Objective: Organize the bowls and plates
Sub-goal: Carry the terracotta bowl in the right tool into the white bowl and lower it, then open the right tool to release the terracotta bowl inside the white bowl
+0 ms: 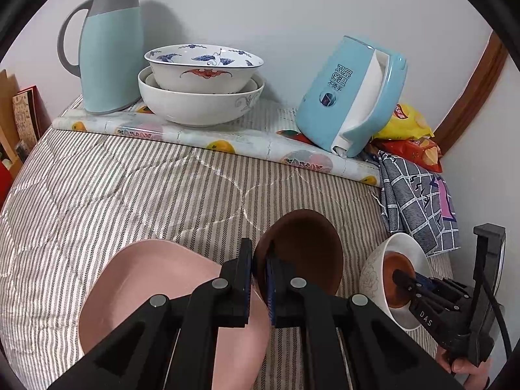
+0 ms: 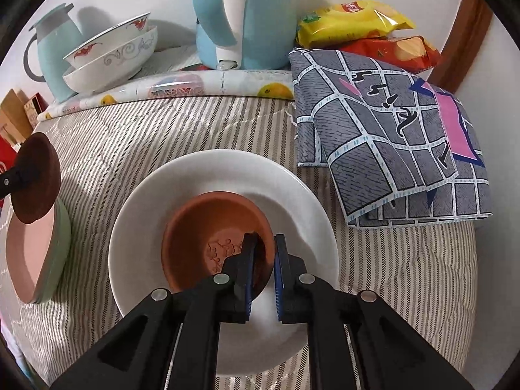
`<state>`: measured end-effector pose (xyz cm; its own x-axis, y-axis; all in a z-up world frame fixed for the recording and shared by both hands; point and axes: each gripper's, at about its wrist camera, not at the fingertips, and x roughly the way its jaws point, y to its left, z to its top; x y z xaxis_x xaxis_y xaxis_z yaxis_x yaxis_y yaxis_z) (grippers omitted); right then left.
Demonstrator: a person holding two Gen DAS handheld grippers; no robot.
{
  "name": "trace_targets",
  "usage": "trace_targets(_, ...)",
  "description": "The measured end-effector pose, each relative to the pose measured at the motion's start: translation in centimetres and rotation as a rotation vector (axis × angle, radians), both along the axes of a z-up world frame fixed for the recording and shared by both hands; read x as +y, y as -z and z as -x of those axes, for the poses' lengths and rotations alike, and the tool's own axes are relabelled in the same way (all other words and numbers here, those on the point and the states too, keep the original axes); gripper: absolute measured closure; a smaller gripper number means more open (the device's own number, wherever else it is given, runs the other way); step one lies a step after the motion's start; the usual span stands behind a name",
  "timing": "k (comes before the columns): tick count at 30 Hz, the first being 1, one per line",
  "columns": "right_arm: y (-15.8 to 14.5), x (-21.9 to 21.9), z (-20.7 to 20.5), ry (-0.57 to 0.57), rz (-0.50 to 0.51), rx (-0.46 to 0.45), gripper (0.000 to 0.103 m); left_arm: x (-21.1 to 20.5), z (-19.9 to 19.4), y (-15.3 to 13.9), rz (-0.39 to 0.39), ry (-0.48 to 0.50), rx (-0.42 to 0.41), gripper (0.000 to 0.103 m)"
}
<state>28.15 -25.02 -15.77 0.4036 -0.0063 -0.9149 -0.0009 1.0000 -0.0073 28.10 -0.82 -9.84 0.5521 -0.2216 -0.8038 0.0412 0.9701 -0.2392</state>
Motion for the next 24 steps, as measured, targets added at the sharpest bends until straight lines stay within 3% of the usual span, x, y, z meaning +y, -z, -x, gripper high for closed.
trace_targets(6, -0.5, 0.3, 0.4, -0.012, 0.021, -0.011, 0.076, -0.3, 0.4, -0.2, 0.002, 0.009, 0.001, 0.095)
trace_targets(13, -1.4, -0.2, 1.2, 0.000, 0.006, -0.025, 0.076, -1.3, 1.0, -1.1, 0.001, 0.027, -0.012, 0.095)
trace_targets(24, -5.0, -2.8, 4.2, 0.061, -0.029, -0.133, 0.076, -4.1, 2.3, -2.7, -0.006, 0.070, -0.041, 0.095)
